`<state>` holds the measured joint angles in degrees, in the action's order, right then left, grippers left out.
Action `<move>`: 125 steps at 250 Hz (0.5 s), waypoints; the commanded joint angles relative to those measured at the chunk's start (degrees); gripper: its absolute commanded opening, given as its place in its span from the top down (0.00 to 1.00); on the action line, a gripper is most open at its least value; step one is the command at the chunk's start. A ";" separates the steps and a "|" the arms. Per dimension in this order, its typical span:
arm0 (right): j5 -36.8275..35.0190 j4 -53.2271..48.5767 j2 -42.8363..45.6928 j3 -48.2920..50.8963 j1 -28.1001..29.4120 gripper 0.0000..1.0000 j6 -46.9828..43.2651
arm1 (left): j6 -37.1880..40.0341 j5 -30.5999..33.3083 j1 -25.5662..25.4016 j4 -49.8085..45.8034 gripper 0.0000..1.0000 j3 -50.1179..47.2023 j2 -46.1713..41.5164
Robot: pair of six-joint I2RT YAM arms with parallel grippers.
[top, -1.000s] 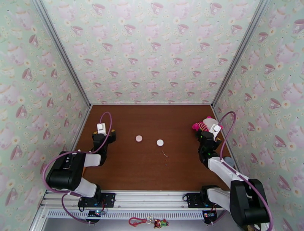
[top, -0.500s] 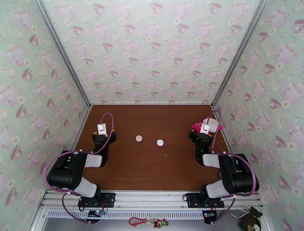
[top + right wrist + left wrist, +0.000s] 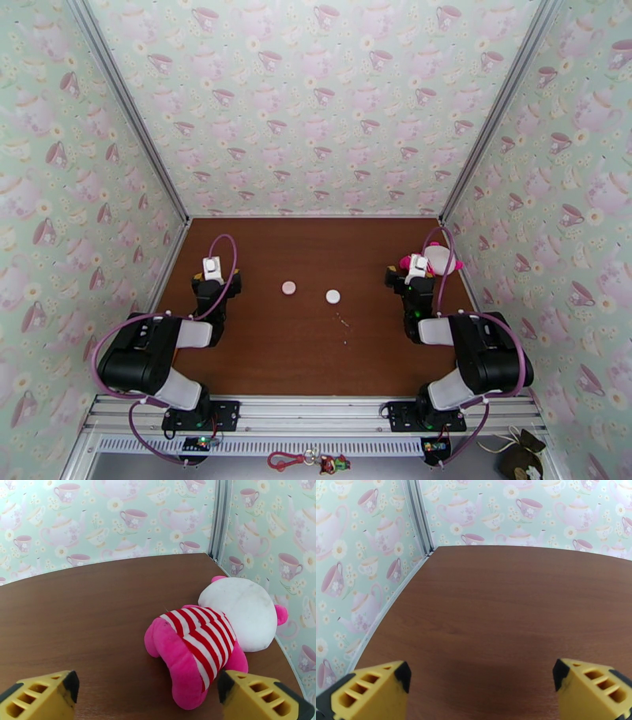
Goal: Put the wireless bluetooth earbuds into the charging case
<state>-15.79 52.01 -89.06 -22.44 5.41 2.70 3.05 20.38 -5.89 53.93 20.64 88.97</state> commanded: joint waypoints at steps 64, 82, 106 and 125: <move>-0.17 2.75 -0.30 0.55 0.15 0.01 -0.77 | -0.15 -1.05 0.68 2.12 0.00 -0.25 0.42; -0.20 2.75 -0.29 0.56 0.21 0.01 -0.78 | -0.15 -1.09 0.77 2.14 0.00 -0.24 0.45; -0.16 2.76 -0.32 0.58 0.13 0.01 -0.78 | -0.15 -1.05 0.74 2.10 0.00 -0.25 0.50; -0.24 2.78 -0.27 0.55 0.17 0.01 -0.78 | -0.15 -1.13 0.76 2.01 0.00 -0.25 0.44</move>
<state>-15.79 52.42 -89.06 -22.44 5.41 2.68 3.03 20.18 -5.43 53.89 20.64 88.97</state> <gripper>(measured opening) 0.988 0.997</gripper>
